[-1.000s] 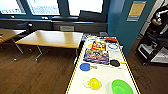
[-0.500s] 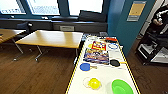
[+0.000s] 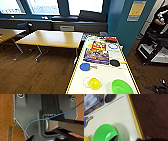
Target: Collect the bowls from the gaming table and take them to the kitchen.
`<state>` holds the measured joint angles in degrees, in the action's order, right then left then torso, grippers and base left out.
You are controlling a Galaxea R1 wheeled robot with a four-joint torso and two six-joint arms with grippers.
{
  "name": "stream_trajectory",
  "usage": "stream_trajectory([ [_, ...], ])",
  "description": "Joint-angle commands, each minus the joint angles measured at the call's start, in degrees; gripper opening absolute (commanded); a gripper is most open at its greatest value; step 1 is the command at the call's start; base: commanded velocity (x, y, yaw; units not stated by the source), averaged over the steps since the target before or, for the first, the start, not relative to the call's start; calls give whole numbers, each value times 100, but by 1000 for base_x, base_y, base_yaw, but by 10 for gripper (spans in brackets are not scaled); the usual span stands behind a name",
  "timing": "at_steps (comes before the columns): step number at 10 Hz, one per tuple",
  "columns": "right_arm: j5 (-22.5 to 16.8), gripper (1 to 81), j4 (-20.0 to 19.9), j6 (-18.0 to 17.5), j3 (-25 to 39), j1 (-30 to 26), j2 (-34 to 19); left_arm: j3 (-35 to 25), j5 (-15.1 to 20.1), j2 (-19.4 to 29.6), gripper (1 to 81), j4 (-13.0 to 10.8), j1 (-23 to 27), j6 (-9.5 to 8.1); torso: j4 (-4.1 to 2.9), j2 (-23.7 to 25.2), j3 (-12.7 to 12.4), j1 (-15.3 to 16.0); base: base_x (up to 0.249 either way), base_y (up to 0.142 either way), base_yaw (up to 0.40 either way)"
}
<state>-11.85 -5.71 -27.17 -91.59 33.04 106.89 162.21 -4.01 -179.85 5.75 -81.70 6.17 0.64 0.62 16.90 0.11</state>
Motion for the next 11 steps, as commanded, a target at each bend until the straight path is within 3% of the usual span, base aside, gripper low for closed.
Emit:
stream_trajectory([
  [1,-388,811,-45,-288,-199,-670,17,4,383,-16,811,-4,132,16,0,0,0,0,0,0,0],
  [6,-371,811,-45,-508,-649,-609,652,22,383,1,811,-4,132,7,0,-2,2,5,0,0,0],
  [11,-353,811,-54,-508,-1123,-539,1373,30,401,36,811,5,132,-2,0,-4,2,7,0,0,0],
])
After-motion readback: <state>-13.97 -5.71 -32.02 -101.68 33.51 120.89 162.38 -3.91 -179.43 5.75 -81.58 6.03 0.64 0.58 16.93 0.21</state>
